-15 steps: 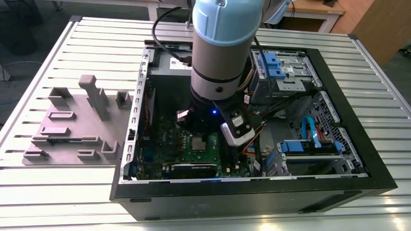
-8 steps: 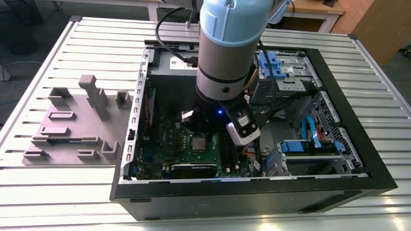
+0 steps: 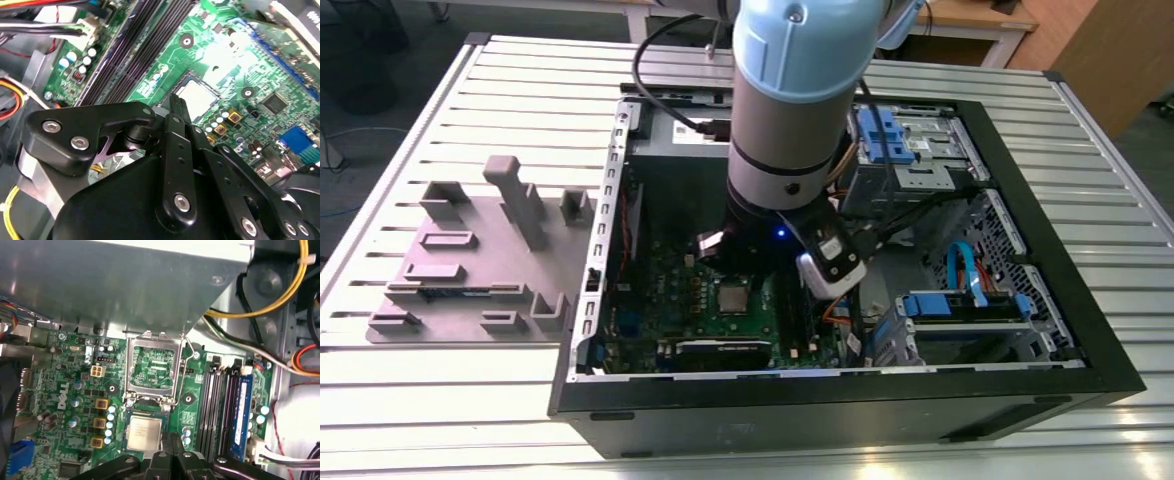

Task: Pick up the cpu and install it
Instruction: 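Close the cpu cover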

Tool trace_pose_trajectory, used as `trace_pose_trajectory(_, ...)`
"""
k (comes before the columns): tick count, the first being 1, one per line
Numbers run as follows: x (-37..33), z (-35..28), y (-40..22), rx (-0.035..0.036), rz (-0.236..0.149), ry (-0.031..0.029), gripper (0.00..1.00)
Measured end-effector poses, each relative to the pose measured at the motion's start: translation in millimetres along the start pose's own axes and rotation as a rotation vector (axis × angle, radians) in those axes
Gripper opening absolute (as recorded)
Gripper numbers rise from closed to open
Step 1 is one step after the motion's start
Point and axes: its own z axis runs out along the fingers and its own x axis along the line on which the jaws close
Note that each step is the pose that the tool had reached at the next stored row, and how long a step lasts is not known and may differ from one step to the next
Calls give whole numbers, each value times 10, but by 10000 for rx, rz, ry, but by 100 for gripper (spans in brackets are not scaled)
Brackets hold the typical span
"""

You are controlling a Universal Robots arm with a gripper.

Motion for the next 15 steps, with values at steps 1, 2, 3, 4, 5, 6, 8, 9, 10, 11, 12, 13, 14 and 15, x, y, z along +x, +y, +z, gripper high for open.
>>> trace_pose_trajectory(1,0,0,0,-74,-64,-41,11)
trace_pose_trajectory(2,1,0,0,-134,-111,-65,11)
trace_pose_trajectory(3,-3,2,2,-172,-139,-73,11)
trace_pose_trajectory(4,-8,5,6,-192,-159,-74,11)
trace_pose_trajectory(5,-14,8,11,-201,-176,-74,11)
trace_pose_trajectory(6,-23,11,14,-211,-194,-75,11)
trace_pose_trajectory(8,-41,19,20,-221,-235,-74,11)
trace_pose_trajectory(9,-50,24,23,-221,-258,-72,11)
trace_pose_trajectory(10,-59,29,26,-222,-281,-71,11)
trace_pose_trajectory(11,-69,33,29,-222,-304,-69,11)
trace_pose_trajectory(12,-79,38,32,-223,-328,-67,11)
trace_pose_trajectory(13,-91,41,35,-223,-347,-66,11)
trace_pose_trajectory(14,-103,45,40,-225,-364,-65,11)
trace_pose_trajectory(15,-113,48,46,-226,-377,-65,11)
